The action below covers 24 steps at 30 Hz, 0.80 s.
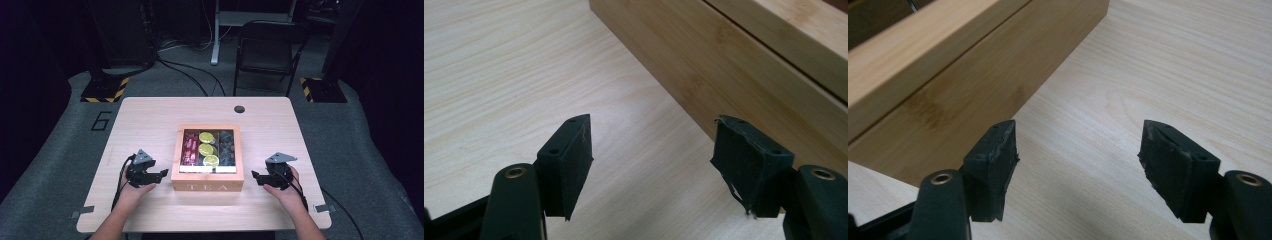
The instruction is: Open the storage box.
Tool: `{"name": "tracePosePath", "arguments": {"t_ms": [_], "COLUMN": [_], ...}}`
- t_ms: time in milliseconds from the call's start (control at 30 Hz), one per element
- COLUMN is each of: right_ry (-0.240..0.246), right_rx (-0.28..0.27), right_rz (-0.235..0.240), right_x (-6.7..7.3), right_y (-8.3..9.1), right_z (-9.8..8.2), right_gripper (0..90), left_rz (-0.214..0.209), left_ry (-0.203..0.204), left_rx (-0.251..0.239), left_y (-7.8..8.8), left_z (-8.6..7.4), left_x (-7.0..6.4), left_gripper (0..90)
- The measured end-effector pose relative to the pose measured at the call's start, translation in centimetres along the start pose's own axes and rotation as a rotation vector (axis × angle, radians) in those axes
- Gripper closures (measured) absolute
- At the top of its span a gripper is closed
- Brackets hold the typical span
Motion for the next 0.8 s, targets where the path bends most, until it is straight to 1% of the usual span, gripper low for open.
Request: {"name": "tracePosePath", "arguments": {"t_ms": [67, 100, 133, 167, 200, 233, 267, 367, 400, 433, 467, 500, 533, 567, 667, 733, 767, 800], "right_ry": [0.001, -0.002, -0.005, 0.000, -0.005, 0.003, 0.001, -0.002, -0.004, 0.000, 0.010, 0.032, 0.044, 0.044, 0.098, 0.100, 0.102, 0.102], "right_rx": [-0.008, -0.008, -0.016, -0.022, -0.025, -0.030, -0.039, -0.049, -0.049, -0.053, -0.058, -0.046, -0.046, -0.046, -0.064, -0.073, -0.080, -0.080], "right_rz": [0.004, 0.014, 0.019, 0.017, 0.022, 0.024, 0.026, 0.030, 0.040, 0.039, 0.045, 0.052, 0.053, 0.053, 0.043, 0.047, 0.062, 0.062], "right_x": [0.0, 0.1, 0.2, 0.3, 0.4, 0.4, 0.5, 0.6, 0.7, 0.8, 0.9, 1.2, 1.4, 1.4, 2.1, 2.5, 3.0, 3.0], "right_y": [0.3, 0.5, 0.7, 0.8, 0.9, 1.1, 1.2, 1.5, 1.6, 1.7, 1.9, 2.3, 2.7, 2.7, 3.8, 4.1, 4.3, 4.3], "right_z": [0.2, 0.2, 0.3, 0.4, 0.4, 0.5, 0.6, 0.7, 0.8, 0.8, 0.9, 1.1, 1.3, 1.3, 1.9, 2.1, 2.3, 2.3], "right_gripper": [31.3, 31.9, 32.3, 32.7, 33.4, 33.9, 34.1, 34.7, 35.0, 35.5, 37.0, 38.4, 38.6, 38.6, 38.9, 38.8, 38.8, 38.8], "left_rz": [-0.007, -0.017, -0.014, -0.021, -0.019, -0.012, -0.017, -0.013, -0.019, -0.016, -0.025, -0.023, -0.024, -0.021, -0.027, -0.028, -0.034, -0.037], "left_ry": [0.005, 0.005, 0.011, 0.010, 0.011, 0.015, 0.015, 0.025, 0.026, 0.035, 0.031, 0.034, 0.023, 0.023, 0.023, 0.026, 0.025, 0.028], "left_rx": [-0.007, -0.005, -0.015, -0.010, -0.014, -0.021, -0.012, -0.024, -0.023, -0.034, -0.028, -0.036, -0.032, -0.038, -0.046, -0.048, -0.041, -0.044], "left_y": [0.0, 0.1, 0.2, 0.3, 0.3, 0.4, 0.5, 0.6, 0.7, 0.8, 1.0, 1.0, 1.2, 1.3, 1.9, 2.1, 2.3, 2.4], "left_z": [0.1, 0.1, 0.1, 0.2, 0.2, 0.2, 0.2, 0.2, 0.3, 0.3, 0.3, 0.3, 0.4, 0.4, 0.5, 0.6, 0.6, 0.7], "left_x": [-0.2, -0.2, -0.3, -0.3, -0.3, -0.3, -0.3, -0.2, -0.2, -0.3, -0.3, -0.3, -0.3, -0.3, -0.5, -0.7, -0.7, -0.8], "left_gripper": [32.6, 32.9, 32.9, 32.9, 33.0, 33.0, 33.0, 33.2, 33.2, 33.2, 33.4, 34.0, 34.2, 34.2, 34.7, 34.8, 34.7, 34.7]}}
Point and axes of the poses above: each handheld gripper's, and its own axes: y roughly backward along the jaws, z roughly out of its top, x roughly to its left, the point moved 3 cm from there along -y, roughly forward along the jaws, and after that the axes turned 5 degrees about z, right-handed, at the moved point
